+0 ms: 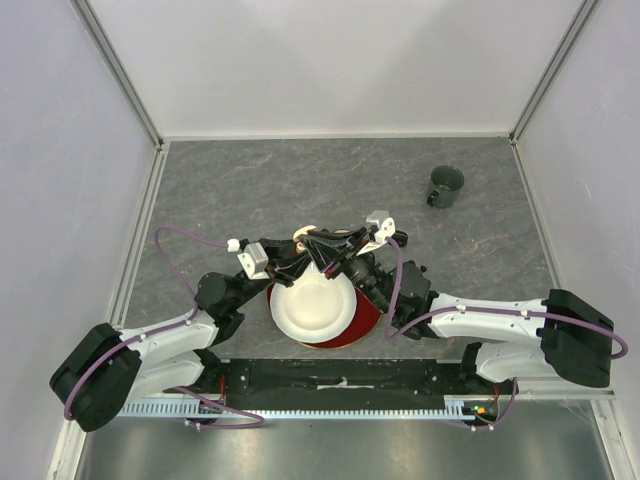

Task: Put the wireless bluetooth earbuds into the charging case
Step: Place the earbud in the charging case.

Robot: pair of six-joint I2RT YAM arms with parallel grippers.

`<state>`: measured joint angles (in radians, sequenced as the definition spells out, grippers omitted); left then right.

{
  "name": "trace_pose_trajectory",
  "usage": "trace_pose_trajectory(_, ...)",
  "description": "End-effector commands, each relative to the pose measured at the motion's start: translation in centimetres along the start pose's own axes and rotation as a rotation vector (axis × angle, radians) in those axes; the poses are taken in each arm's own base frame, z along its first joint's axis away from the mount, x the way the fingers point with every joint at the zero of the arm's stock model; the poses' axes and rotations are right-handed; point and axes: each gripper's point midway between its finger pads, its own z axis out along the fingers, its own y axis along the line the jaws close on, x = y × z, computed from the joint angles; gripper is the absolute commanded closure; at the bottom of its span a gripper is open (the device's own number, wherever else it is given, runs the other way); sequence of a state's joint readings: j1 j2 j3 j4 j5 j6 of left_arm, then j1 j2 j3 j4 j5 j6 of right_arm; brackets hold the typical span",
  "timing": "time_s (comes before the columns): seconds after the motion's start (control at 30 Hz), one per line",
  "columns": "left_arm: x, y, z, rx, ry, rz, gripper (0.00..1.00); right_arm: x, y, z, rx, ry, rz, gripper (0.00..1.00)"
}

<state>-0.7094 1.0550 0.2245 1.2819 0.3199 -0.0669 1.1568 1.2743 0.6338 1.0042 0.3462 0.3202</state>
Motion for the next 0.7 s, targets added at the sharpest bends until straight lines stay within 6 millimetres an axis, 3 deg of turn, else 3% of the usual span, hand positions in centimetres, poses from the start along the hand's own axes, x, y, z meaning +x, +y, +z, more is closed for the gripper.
trace_pose_trajectory(0.0, -4.3, -0.4, 1.0, 0.028, -0.147, 0.028, 0.98, -1.4, 0.9, 0.5, -0.022, -0.057, 0.020, 1.00)
trace_pose_trajectory(0.67, -5.3, 0.2, 1.2, -0.006, -0.187, 0.024, 0.98, 0.6, -0.4, -0.5, 0.013, 0.001, -0.002, 1.00)
